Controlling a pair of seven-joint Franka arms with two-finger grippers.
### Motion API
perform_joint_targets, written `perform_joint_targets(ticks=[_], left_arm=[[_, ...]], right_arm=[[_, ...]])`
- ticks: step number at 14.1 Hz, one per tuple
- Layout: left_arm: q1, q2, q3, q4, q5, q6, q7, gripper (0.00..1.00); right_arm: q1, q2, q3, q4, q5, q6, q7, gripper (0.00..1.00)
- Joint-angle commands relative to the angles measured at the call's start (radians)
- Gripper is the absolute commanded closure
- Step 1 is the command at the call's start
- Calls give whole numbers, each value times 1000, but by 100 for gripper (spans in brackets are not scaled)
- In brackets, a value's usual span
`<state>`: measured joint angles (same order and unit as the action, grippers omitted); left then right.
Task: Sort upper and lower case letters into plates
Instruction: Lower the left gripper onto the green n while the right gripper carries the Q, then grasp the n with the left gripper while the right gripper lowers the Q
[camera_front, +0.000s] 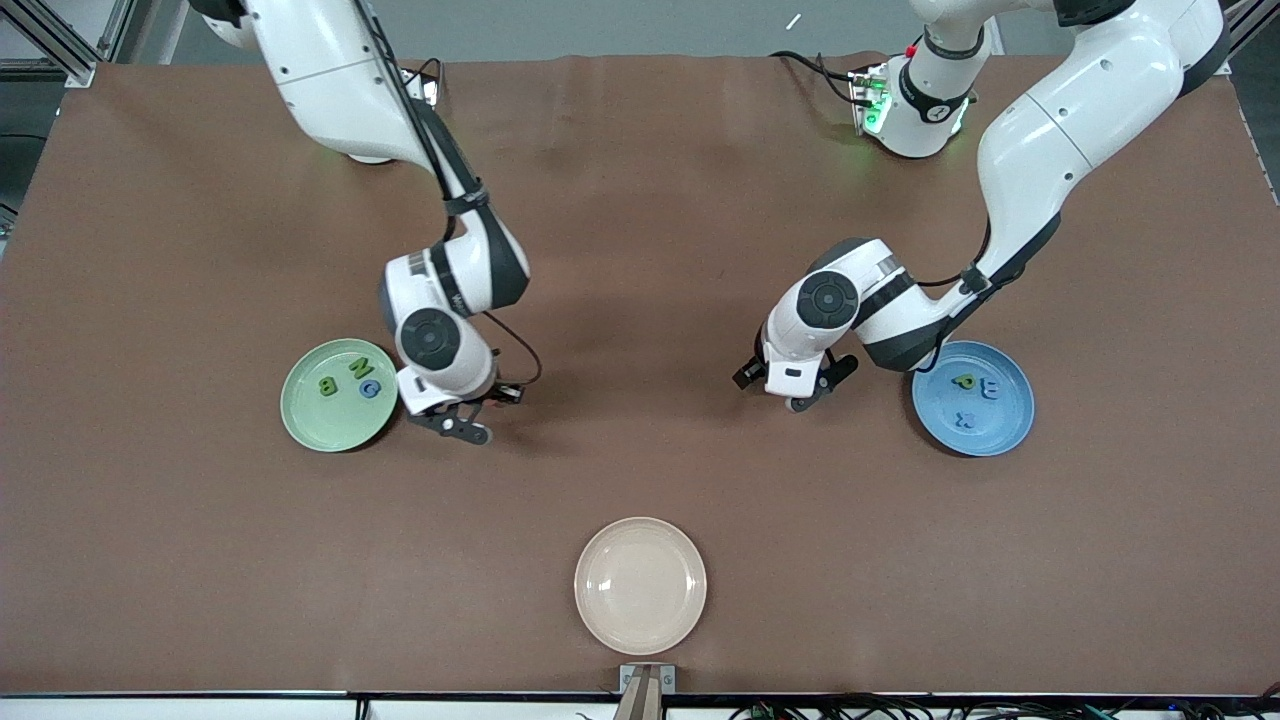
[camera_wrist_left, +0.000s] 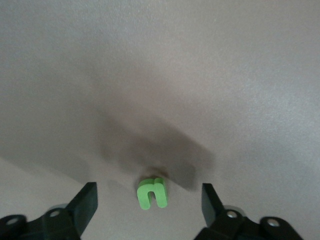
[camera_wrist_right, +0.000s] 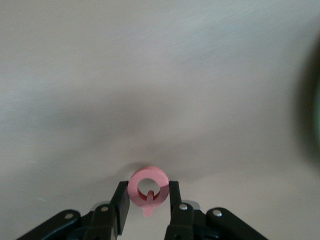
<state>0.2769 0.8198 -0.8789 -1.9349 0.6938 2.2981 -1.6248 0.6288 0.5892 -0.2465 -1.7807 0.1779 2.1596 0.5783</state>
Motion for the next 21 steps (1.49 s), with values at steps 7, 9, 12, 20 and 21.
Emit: perform_joint_targets(ticks=[7, 9, 12, 20, 21], left_arm=[[-47, 2, 27, 2, 4, 15, -36, 21], [-45, 1, 27, 2, 4, 15, -37, 26], [-45, -1, 27, 2, 4, 15, -37, 33], [-42, -7, 27, 2, 4, 9, -37, 48], [-41, -8, 27, 2, 4, 9, -38, 50]], right_arm=[[-145, -85, -149, -112, -14, -142, -472, 99], [-161, -80, -148, -129, -3, -141, -472, 99], [-161, -77, -146, -140, 0, -148, -469, 99], [-138, -49, -142, -158, 106, -138, -469, 97], [-135, -45, -142, -160, 107, -121, -469, 96]])
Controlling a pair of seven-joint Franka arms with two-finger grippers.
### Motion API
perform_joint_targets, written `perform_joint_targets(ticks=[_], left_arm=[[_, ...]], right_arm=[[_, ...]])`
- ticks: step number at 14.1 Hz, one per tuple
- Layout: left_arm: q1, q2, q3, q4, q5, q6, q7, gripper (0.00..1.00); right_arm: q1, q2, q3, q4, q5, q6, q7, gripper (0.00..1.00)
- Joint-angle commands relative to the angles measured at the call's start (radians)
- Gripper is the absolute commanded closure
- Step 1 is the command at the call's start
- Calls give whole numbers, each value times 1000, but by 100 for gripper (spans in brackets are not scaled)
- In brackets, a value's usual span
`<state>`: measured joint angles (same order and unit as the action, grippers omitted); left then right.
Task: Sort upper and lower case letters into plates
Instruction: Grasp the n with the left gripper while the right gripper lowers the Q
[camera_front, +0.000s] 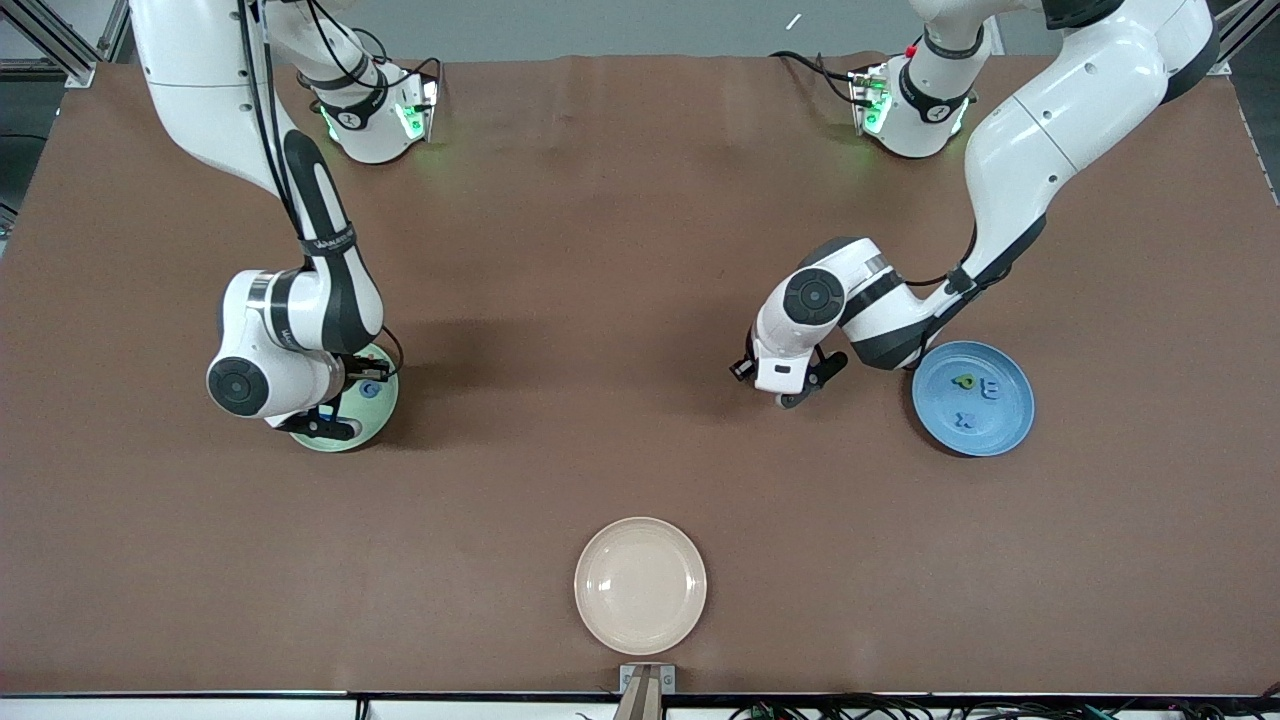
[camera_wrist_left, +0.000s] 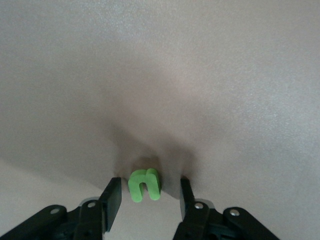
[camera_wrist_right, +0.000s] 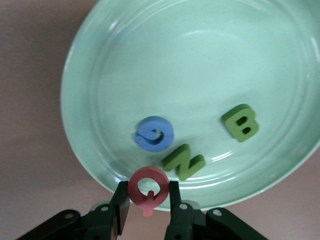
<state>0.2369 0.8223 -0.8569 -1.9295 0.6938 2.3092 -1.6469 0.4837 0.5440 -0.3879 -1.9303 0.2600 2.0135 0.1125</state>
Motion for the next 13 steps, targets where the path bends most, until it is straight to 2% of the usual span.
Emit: perform_joint_targets(ticks=[1, 3, 4, 5, 6, 7, 12, 13], left_arm=[[2, -11, 6, -3, 4, -2, -16, 51], [7, -11, 6, -3, 4, -4, -20, 54], [7, -11, 6, -2, 4, -2, -36, 55], [7, -11, 6, -2, 4, -2, -37, 58], [7, -11, 6, -2, 6, -4, -37, 61], [7, -11, 6, -2, 6, -2, -37, 63], [-5, -12, 6, -2, 6, -4, -39, 72], [-4, -12, 6, -2, 6, -4, -39, 72]], right_arm=[[15, 4, 1, -10, 25, 34, -4, 96], [15, 7, 1, -10, 25, 36, -4, 96], [13, 7, 0, -10, 25, 34, -4, 91], [13, 7, 0, -9, 25, 34, -5, 72], [13, 7, 0, -9, 25, 34, -5, 18], [13, 7, 0, -6, 25, 31, -5, 0], [6, -1, -2, 8, 22, 16, -8, 0], [1, -1, -3, 31, 16, -20, -8, 0]])
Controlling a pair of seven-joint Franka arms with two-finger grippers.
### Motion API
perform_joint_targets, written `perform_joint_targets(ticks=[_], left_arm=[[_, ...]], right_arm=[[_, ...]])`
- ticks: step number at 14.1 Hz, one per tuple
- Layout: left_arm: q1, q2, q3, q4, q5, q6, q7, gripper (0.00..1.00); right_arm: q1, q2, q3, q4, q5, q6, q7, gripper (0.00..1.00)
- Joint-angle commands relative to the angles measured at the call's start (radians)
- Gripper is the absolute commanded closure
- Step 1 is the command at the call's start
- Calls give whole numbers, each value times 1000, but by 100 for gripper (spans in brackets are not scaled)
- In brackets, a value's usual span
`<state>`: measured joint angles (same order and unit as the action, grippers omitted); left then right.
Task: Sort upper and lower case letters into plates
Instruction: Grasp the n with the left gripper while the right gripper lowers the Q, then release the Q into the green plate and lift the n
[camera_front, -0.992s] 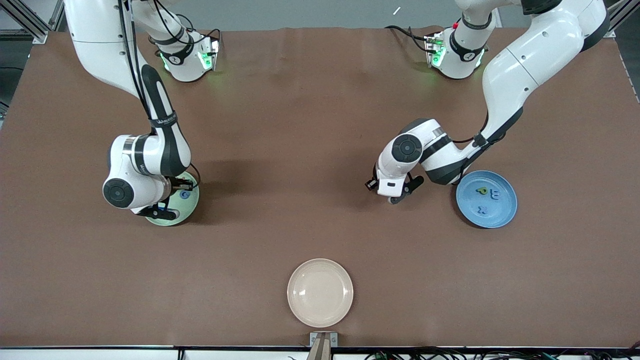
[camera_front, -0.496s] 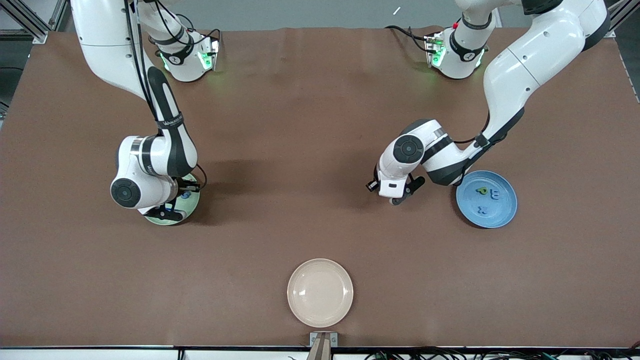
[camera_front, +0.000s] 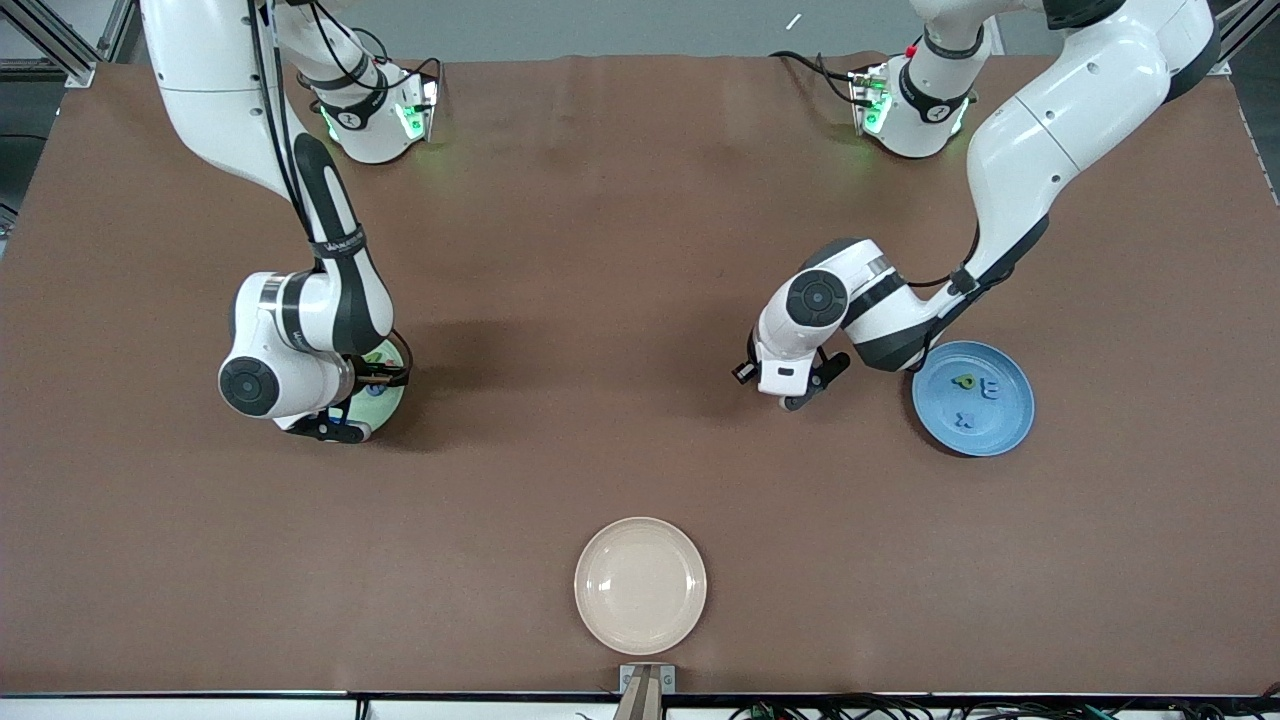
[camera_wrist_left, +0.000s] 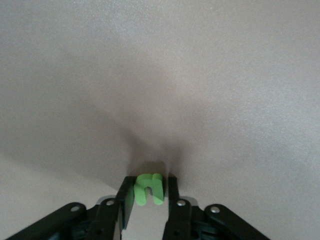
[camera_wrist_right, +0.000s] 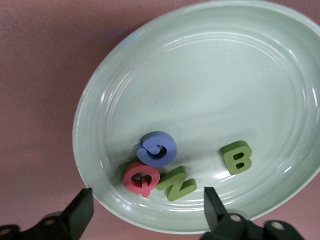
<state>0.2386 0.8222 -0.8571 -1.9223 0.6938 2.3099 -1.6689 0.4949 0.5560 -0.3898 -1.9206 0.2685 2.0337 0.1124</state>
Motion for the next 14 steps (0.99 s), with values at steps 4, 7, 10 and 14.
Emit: perform_joint_targets(ticks=[4, 7, 10, 14], left_arm=[[-5, -14, 6, -9, 6, -7, -14, 81], [-1, -31, 3, -9, 6, -13, -6, 88], [14, -55, -23, 0, 7, -96, 14, 88], [150, -81, -139, 0, 6, -222, 121, 89]], right_arm=[[-44, -11, -6, 156, 1, -199, -10, 0], [-45, -13, -6, 262, -38, -283, -8, 0], [-45, -21, -7, 388, -74, -332, -10, 0], [-99, -21, -9, 535, -133, -456, -81, 0]])
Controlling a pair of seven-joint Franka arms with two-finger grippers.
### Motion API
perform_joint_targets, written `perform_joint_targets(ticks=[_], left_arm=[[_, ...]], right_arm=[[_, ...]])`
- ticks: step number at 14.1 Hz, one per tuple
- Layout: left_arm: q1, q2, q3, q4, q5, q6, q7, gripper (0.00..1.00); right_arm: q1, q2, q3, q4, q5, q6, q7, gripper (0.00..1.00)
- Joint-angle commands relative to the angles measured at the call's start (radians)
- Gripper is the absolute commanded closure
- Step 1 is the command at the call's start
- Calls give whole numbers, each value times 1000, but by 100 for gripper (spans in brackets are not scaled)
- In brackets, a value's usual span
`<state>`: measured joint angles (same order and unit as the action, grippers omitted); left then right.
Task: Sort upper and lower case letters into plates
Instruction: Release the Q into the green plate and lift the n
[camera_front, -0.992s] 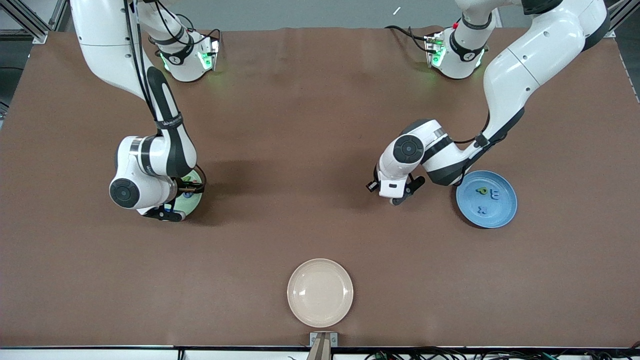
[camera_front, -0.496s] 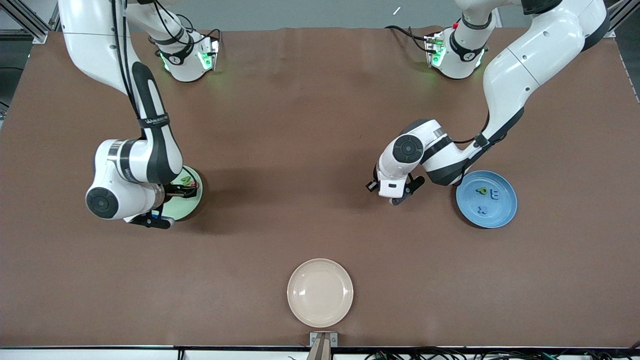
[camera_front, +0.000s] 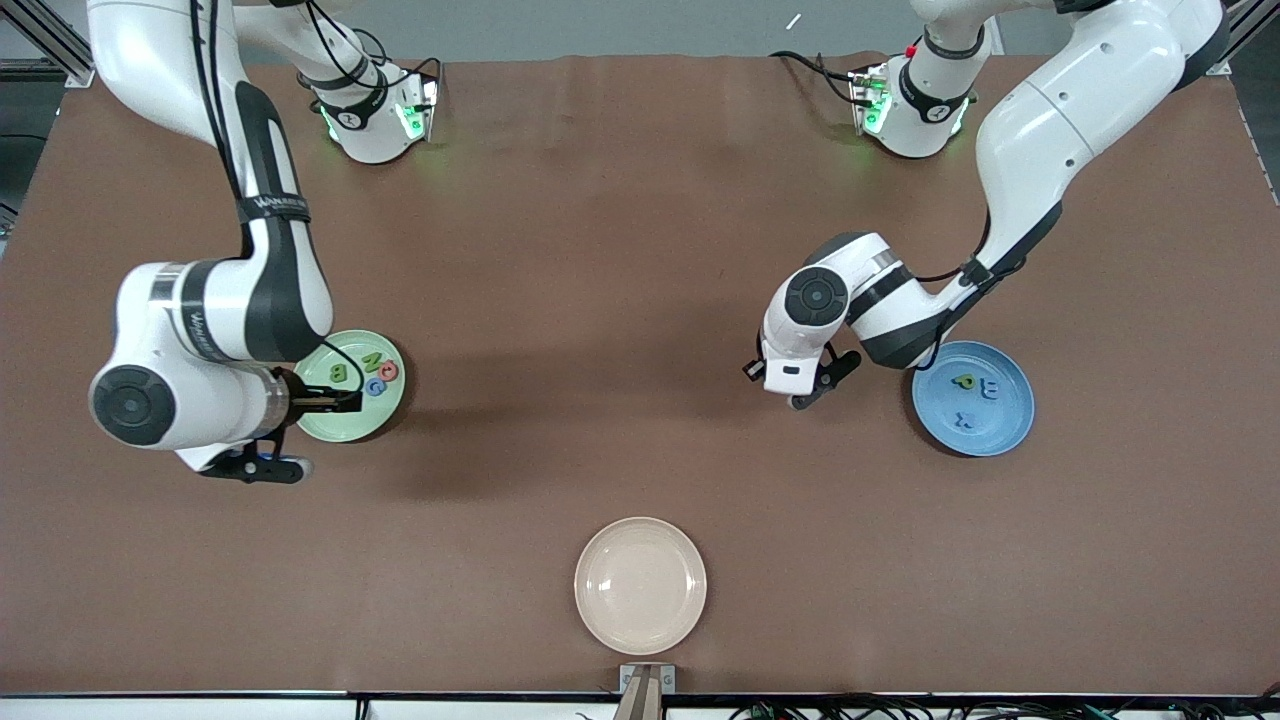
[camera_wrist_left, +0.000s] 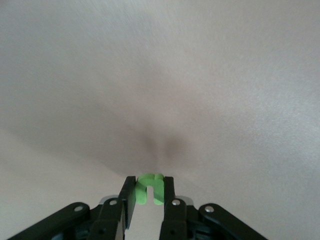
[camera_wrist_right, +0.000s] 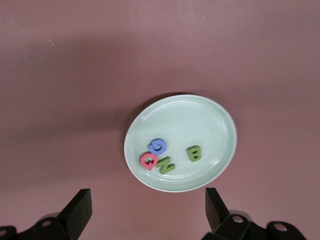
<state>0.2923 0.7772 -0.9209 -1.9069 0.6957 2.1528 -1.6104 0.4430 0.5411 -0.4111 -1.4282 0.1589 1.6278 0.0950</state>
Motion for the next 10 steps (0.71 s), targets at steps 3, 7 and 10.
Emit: perform_joint_targets(ticks=[3, 7, 10], left_arm=[[291, -35, -214, -17, 4, -172, 222, 89], [499, -33, -262, -52, 2, -188, 452, 89], [622, -21, -265, -86, 2, -165, 611, 89]], right_arm=[[-145, -44, 0, 43, -24, -138, -226, 0], [-263, -101, -1, 41, -16, -141, -307, 0], [-267, -171, -20, 43, -24, -146, -294, 0]])
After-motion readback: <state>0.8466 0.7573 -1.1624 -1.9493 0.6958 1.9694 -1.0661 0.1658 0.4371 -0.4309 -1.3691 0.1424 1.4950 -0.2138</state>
